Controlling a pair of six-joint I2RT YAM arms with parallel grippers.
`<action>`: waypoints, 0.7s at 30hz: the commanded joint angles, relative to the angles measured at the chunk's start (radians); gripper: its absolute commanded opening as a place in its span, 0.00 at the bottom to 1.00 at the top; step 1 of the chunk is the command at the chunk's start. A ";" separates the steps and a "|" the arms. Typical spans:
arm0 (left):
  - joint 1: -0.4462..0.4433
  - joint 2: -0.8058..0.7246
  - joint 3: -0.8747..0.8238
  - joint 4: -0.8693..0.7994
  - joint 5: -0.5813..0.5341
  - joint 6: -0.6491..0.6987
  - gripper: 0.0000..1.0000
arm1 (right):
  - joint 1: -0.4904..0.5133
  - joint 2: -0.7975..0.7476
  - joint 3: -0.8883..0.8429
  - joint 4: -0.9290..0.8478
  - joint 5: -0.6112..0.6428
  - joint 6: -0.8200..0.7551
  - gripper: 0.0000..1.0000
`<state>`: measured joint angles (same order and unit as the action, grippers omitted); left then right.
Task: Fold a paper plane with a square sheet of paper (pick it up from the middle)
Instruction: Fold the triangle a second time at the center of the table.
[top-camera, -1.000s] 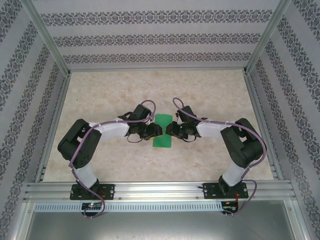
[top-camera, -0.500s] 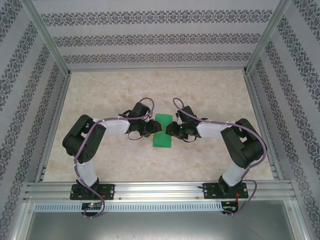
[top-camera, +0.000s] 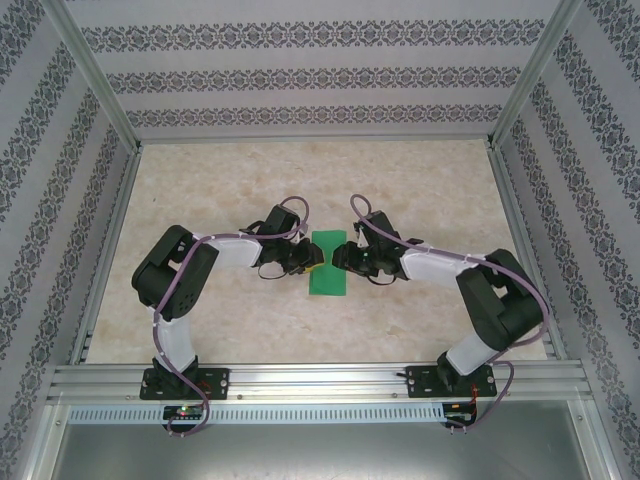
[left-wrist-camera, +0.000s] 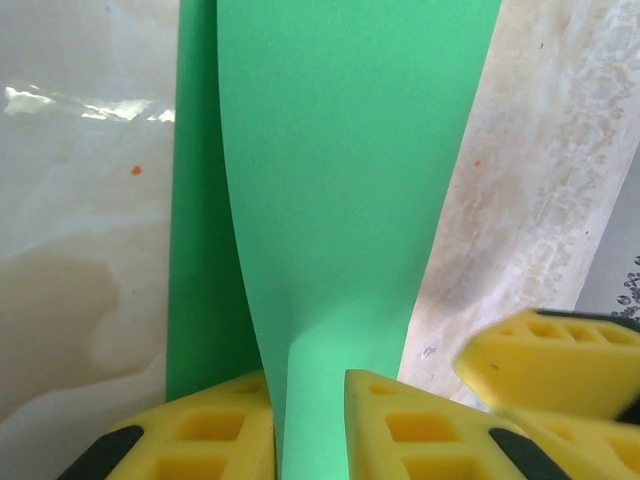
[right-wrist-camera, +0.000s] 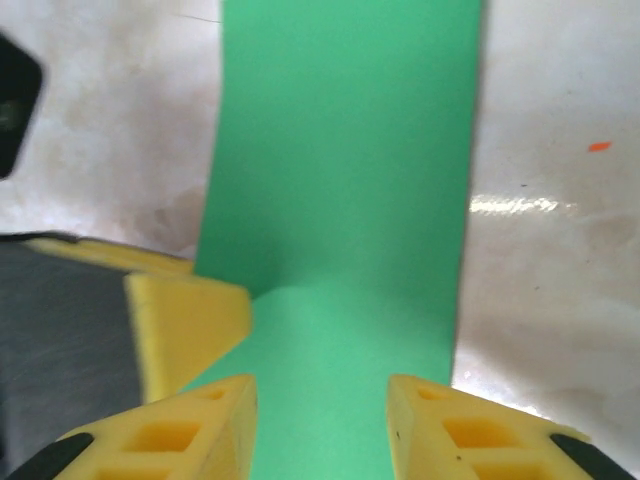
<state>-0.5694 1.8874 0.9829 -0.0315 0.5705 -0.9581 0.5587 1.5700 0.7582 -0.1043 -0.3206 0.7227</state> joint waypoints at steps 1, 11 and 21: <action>0.015 -0.011 0.017 0.049 0.017 -0.022 0.20 | 0.039 -0.089 -0.034 -0.003 0.079 -0.050 0.40; 0.013 -0.018 0.035 0.014 0.021 -0.024 0.15 | 0.271 -0.222 -0.107 0.025 0.346 -0.246 0.53; 0.013 -0.032 0.044 -0.012 0.025 -0.022 0.14 | 0.422 -0.128 -0.044 0.044 0.534 -0.379 0.57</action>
<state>-0.5686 1.8866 1.0039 -0.0303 0.5793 -0.9749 0.9691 1.4166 0.6807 -0.0734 0.1200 0.4061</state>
